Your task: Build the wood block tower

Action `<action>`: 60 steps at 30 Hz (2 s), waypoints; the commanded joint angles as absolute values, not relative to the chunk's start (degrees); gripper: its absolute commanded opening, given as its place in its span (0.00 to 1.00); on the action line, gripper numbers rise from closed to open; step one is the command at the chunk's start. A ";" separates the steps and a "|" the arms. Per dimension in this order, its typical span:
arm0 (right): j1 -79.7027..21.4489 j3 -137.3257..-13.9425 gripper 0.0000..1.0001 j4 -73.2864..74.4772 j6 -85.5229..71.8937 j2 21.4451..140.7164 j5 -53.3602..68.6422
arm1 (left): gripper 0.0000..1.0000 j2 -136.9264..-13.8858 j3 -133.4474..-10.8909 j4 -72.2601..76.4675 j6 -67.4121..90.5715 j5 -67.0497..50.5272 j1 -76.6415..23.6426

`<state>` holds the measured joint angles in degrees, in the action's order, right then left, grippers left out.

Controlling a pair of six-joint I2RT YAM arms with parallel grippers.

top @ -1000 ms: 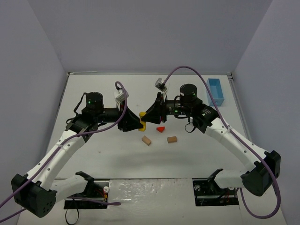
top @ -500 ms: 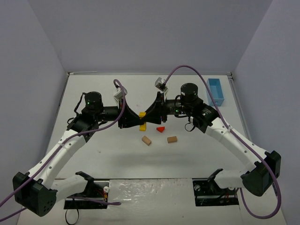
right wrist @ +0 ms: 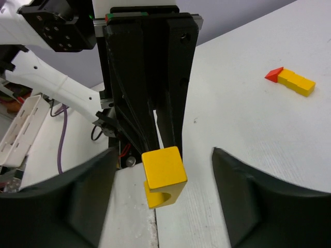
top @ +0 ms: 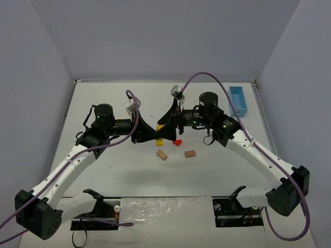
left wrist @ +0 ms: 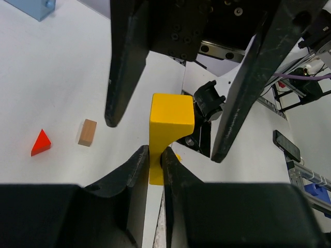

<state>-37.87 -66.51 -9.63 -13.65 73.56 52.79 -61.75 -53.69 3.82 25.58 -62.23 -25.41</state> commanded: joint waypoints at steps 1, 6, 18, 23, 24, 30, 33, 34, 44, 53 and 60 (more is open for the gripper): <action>-37.22 -65.35 0.83 -15.21 -14.33 72.93 50.51 | 0.00 -59.97 -52.94 9.14 24.87 -61.95 -25.68; -34.90 -63.09 0.93 -15.12 -14.23 71.59 48.23 | 0.00 -59.60 -50.66 7.56 24.04 -59.25 -25.07; -25.49 -56.66 0.97 -2.76 -14.01 62.63 18.65 | 0.00 -62.81 -60.72 -31.91 8.17 -10.35 -24.53; -25.49 -53.86 0.97 2.59 -14.98 61.48 8.82 | 0.00 -66.73 -63.68 -39.07 12.76 15.57 -24.79; -25.49 -53.13 0.97 2.63 -15.15 61.04 8.35 | 0.00 -67.80 -64.12 -40.20 13.98 19.02 -24.94; -25.49 -49.88 0.97 2.64 -15.56 59.32 7.56 | 0.00 -78.10 -66.91 -45.87 19.85 35.27 -28.43; -25.49 -48.56 0.97 2.64 -15.64 58.55 7.62 | 0.00 -82.85 -67.47 -47.22 22.81 40.17 -30.16; -25.49 -48.13 0.97 2.64 -15.64 58.10 7.65 | 0.00 -84.39 -67.60 -47.37 23.37 40.84 -30.41; -25.40 -43.88 0.98 2.64 -16.00 54.17 8.52 | 0.00 -100.83 -70.30 -52.37 33.88 49.03 -35.83; -25.32 -41.41 0.98 2.55 -16.17 49.44 9.57 | 0.00 -109.86 -74.85 -58.30 39.90 52.01 -38.47; -25.40 -40.85 0.98 2.72 -16.98 47.13 10.30 | 0.00 -115.50 -79.81 -63.07 43.45 51.36 -41.26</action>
<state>-25.52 -40.67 5.52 -16.20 48.71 9.48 -115.00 -76.06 -57.29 39.07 49.13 -39.24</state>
